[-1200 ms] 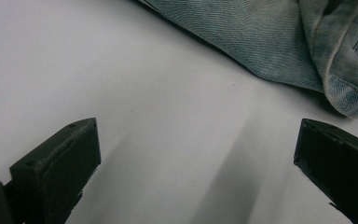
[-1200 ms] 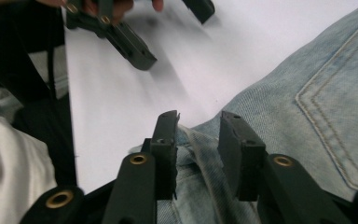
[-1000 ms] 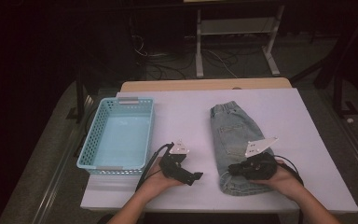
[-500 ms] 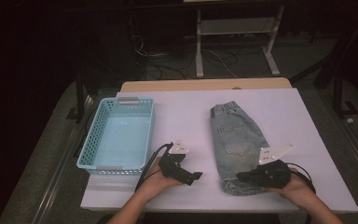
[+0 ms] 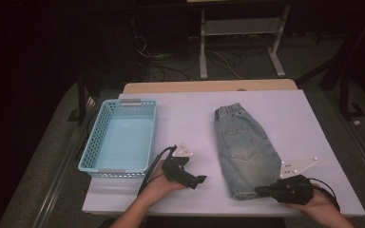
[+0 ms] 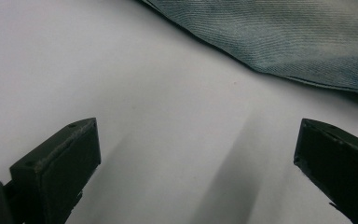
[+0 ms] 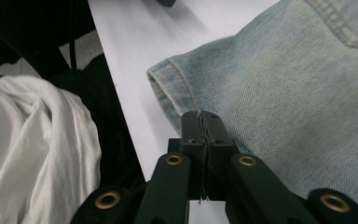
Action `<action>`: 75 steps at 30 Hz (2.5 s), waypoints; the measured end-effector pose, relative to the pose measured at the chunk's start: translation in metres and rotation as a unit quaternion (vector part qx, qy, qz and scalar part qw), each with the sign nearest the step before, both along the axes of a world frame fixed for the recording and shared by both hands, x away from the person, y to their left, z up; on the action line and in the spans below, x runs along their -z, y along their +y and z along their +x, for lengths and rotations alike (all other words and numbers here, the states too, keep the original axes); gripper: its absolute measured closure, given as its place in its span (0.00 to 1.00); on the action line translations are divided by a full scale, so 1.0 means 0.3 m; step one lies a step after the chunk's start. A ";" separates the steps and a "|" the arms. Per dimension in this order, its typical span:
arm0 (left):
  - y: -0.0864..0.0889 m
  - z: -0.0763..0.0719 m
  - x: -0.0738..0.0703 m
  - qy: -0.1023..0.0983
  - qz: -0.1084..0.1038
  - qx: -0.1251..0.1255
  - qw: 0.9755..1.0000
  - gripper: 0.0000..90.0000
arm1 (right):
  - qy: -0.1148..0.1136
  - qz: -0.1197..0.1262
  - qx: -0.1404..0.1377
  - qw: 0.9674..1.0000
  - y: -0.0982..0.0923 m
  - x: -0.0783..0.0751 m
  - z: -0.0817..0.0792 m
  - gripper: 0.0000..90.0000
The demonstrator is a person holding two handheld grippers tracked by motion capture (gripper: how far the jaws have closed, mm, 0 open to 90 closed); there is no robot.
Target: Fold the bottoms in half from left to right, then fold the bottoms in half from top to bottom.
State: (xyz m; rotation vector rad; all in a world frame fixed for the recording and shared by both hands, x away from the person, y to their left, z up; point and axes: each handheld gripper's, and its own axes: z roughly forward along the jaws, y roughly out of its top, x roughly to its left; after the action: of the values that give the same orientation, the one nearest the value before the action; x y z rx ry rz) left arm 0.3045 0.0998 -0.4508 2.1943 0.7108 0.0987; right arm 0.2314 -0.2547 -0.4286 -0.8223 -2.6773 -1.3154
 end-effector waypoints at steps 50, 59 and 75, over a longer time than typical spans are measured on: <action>-0.164 0.110 -0.069 0.002 -0.032 -0.031 0.999 0.07 | -0.071 0.006 0.174 0.982 -0.111 -0.014 0.309 0.42; -0.220 0.145 -0.056 0.007 -0.030 -0.046 0.998 0.10 | -0.067 0.007 0.182 0.981 -0.119 -0.011 0.316 0.42; -0.329 0.164 -0.003 0.014 0.011 -0.071 0.997 0.10 | -0.054 -0.012 0.231 0.971 -0.149 -0.002 0.381 0.42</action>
State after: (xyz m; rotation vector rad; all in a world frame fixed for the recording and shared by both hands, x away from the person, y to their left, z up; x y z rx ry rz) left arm 0.3536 0.0012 -0.4498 2.1673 0.8844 0.1491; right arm 0.3456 -0.2993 -0.4279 -1.4864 -2.6854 -1.4455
